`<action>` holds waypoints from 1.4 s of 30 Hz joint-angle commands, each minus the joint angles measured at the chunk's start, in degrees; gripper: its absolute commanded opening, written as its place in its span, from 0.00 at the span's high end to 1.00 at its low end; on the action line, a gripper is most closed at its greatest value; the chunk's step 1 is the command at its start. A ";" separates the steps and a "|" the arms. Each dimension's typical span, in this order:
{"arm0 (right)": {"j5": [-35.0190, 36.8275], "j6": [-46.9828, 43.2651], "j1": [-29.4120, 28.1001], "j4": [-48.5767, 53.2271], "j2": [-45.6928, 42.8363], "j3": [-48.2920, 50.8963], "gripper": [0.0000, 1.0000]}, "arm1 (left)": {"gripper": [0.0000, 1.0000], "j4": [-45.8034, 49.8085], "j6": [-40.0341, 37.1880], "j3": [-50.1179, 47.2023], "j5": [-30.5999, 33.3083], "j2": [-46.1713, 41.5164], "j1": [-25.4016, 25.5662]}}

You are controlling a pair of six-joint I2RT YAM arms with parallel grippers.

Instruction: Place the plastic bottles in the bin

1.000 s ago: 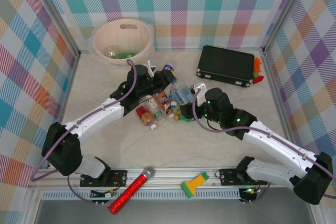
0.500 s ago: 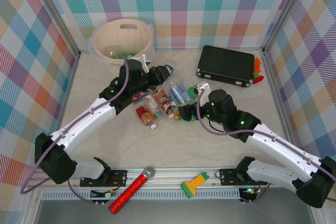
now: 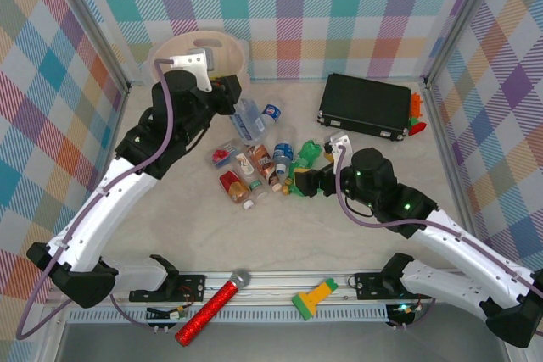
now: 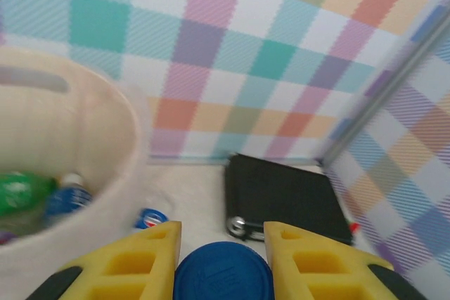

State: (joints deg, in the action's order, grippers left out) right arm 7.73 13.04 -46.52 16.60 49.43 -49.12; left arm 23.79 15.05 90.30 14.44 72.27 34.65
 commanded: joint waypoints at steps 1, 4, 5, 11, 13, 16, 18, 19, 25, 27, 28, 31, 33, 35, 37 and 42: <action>-1.65 1.08 -0.24 0.16 -1.14 -2.24 0.01 | 0.81 0.14 -10.11 3.64 9.19 0.70 -1.39; -2.32 1.38 -0.24 0.26 -1.09 -2.81 0.01 | 0.83 -2.37 -12.98 5.86 11.09 2.08 -3.10; -2.56 1.53 -0.19 0.19 -1.05 -2.98 0.01 | 0.83 -3.55 -13.86 6.23 11.29 2.49 -3.63; -2.80 1.38 -0.28 0.35 -0.65 -3.28 0.01 | 0.83 -11.58 -17.70 9.53 13.78 7.22 -8.37; -2.83 1.38 -0.24 0.53 -0.40 -3.35 0.01 | 0.81 -13.97 -18.14 10.40 13.35 9.23 -10.28; -2.85 1.42 -0.24 0.80 -0.18 -3.57 0.01 | 0.81 -17.34 -18.93 11.26 12.48 12.24 -12.83; -3.05 1.46 -0.24 1.08 0.03 -3.63 0.01 | 0.81 -18.36 -19.06 12.34 12.03 14.39 -14.30; -3.04 1.46 -0.24 1.33 0.27 -3.72 0.01 | 0.81 -18.66 -19.13 12.84 11.44 15.79 -14.92; -2.39 1.30 -0.24 1.17 1.38 -3.61 0.01 | 0.81 -19.13 -20.46 14.90 9.41 22.35 -16.00; -2.22 1.37 -0.24 1.03 1.88 -3.63 0.01 | 0.81 -19.07 -20.50 14.86 8.88 23.62 -16.02; -2.18 1.27 -0.24 0.98 2.07 -3.62 0.01 | 0.80 -19.29 -20.50 14.67 8.70 23.94 -16.02; -2.18 1.12 -0.24 0.79 2.67 -3.80 0.01 | 0.78 -20.05 -20.92 13.51 7.50 24.40 -16.02; -2.11 1.03 -0.24 0.89 2.86 -3.96 0.01 | 0.73 -19.68 -20.87 13.24 7.32 24.50 -16.02; -2.10 0.93 -0.24 0.85 3.12 -4.21 0.01 | 0.45 -19.01 -20.81 12.84 7.14 24.25 -16.02; -2.18 0.90 -0.24 0.74 3.31 -4.31 0.01 | 0.34 -18.86 -20.33 12.00 7.30 23.53 -16.02; -2.49 1.47 -0.24 0.52 3.16 -3.83 0.01 | 0.21 -19.13 -19.21 9.22 5.45 20.48 -16.02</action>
State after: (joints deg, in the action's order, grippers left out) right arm 5.50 14.13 -46.52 18.04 52.73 -51.16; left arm 6.48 -4.95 100.66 21.21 96.55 18.92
